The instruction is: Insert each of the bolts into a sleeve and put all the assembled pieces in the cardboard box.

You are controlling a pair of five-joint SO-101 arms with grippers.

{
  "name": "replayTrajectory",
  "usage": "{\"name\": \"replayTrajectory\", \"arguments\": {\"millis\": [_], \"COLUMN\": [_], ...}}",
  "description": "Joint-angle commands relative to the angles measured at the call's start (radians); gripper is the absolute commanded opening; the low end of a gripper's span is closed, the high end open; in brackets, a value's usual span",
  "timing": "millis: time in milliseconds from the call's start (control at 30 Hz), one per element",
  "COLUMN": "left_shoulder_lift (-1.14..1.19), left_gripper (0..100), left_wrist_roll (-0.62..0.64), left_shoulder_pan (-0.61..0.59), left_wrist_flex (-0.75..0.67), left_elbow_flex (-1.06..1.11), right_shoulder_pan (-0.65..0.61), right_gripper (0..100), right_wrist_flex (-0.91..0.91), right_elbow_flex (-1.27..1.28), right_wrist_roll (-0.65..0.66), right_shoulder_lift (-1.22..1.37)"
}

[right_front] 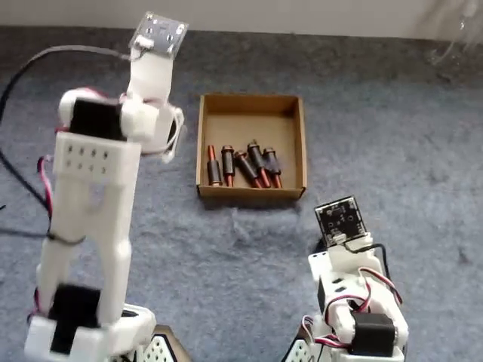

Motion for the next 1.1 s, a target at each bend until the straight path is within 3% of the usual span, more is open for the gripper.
{"name": "replayTrajectory", "arguments": {"millis": [0, 233, 467, 600, 767, 933, 1033, 1067], "left_shoulder_lift": [-0.334, -1.036, -1.560, -1.555, -1.524, -1.518, -1.517, -1.517], "left_gripper": [13, 14, 14, 14, 13, 13, 0, 0], "left_wrist_roll": [0.003, -0.005, -0.005, -0.006, -0.005, -0.005, -0.006, -0.006], "left_shoulder_pan": [-0.054, -0.246, -0.384, -0.467, -0.596, -0.684, -0.653, -0.627], "left_wrist_flex": [-0.127, -0.480, -0.531, -0.592, -0.799, -0.758, -0.715, -0.701], "left_elbow_flex": [0.371, 1.113, 1.563, 1.710, 1.886, 1.883, 1.883, 1.883], "right_shoulder_pan": [0.012, 0.012, 0.012, 0.012, 0.085, 0.104, 0.104, 0.104], "right_gripper": [0.5, 0.5, 0.5, 0.5, 0.5, 0.5, 0.5, 0.5], "right_wrist_flex": [-0.021, -0.074, -0.097, -0.107, -0.114, -0.114, -0.114, -0.114], "right_elbow_flex": [0.042, 0.150, 0.308, 0.441, 0.506, 0.506, 0.506, 0.506], "right_wrist_roll": [0.014, 0.018, 0.018, 0.017, 0.017, 0.017, 0.017, 0.017], "right_shoulder_lift": [-0.047, -0.047, -0.047, -0.047, -0.047, -0.047, -0.047, -0.047]}}
